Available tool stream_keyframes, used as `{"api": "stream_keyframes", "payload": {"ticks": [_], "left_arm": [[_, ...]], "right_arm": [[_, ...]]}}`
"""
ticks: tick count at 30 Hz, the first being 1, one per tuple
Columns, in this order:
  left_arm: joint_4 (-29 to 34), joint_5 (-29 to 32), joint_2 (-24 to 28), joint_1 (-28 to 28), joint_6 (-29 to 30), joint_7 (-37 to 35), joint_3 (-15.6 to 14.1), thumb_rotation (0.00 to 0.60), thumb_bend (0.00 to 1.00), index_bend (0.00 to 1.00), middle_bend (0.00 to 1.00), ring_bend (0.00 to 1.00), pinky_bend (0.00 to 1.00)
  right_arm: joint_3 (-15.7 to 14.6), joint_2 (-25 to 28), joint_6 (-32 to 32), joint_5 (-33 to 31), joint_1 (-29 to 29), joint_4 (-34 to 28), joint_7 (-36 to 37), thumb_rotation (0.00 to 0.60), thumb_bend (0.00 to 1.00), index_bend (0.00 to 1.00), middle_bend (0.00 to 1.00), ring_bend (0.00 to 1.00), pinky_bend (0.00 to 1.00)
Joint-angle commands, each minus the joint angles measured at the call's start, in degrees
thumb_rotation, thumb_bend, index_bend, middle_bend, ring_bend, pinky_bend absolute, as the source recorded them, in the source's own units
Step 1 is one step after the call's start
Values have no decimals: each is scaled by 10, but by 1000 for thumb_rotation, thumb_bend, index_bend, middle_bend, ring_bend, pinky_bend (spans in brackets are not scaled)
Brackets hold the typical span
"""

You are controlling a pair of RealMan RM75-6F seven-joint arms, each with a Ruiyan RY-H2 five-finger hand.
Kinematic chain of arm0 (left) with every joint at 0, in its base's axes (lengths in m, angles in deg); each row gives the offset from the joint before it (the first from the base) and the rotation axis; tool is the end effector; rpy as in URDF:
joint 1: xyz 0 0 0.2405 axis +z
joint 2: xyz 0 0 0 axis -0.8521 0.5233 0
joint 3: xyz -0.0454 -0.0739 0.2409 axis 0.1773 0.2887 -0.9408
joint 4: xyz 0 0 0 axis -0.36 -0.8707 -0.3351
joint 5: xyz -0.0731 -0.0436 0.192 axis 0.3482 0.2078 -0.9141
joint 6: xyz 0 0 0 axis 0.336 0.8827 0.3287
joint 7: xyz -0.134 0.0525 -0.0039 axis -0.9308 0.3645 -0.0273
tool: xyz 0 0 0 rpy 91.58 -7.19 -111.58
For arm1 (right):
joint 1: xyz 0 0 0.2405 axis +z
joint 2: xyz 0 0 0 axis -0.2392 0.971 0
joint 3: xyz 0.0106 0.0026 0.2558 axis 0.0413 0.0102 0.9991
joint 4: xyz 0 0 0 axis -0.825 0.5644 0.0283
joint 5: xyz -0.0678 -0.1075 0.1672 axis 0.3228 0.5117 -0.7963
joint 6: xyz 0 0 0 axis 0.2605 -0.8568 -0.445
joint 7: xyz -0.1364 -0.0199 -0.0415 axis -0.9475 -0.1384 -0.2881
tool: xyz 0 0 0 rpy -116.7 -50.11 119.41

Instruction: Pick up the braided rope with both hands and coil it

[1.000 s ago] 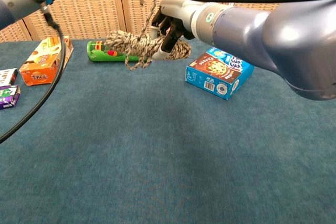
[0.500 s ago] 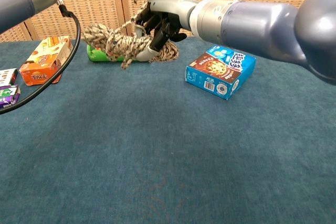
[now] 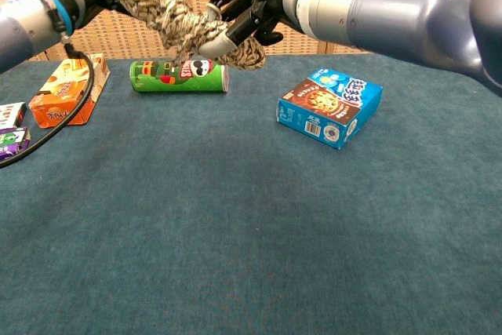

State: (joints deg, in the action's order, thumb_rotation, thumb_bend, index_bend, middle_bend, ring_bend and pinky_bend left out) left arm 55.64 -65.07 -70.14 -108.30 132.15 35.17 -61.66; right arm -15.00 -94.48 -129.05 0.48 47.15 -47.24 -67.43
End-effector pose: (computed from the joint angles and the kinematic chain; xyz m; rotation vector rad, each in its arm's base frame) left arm -0.1251 0.4378 0.0425 -1.4154 -1.3755 -1.5487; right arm 0.0118 -0.3978 -0.0072 1.7166 -1.4651 1.4149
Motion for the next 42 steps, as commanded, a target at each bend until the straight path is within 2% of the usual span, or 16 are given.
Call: {"api": "stream_keyframes", "payload": {"ticks": [1,10,26,34,42], "left_arm": [[-23,-11,-4,13,-8,-21,-13,600,470,862,0,0,0],[-78,-65,-15,47,0,-80,-58,600,470,862,0,0,0],[-131,-117,-13,76,6,-130,-98,600,470,862,0,0,0],[-148,-124,-18,80,0,-148,-103,600,470,862,0,0,0],[-141,-127,-15,75,7,-151,-93,600,470,862,0,0,0]], "right_arm": [[8,5,-4,-9,-3,-6,9,600,752,676,703,538,954],[21,13,-32,-53,1,-14,-4,600,753,676,704,538,954],[29,17,-60,-93,5,-18,-21,600,752,676,704,538,954],[32,23,-61,-104,4,-20,-20,600,752,676,705,538,954],[26,25,-57,-102,5,-20,-24,600,752,676,705,538,954]]}}
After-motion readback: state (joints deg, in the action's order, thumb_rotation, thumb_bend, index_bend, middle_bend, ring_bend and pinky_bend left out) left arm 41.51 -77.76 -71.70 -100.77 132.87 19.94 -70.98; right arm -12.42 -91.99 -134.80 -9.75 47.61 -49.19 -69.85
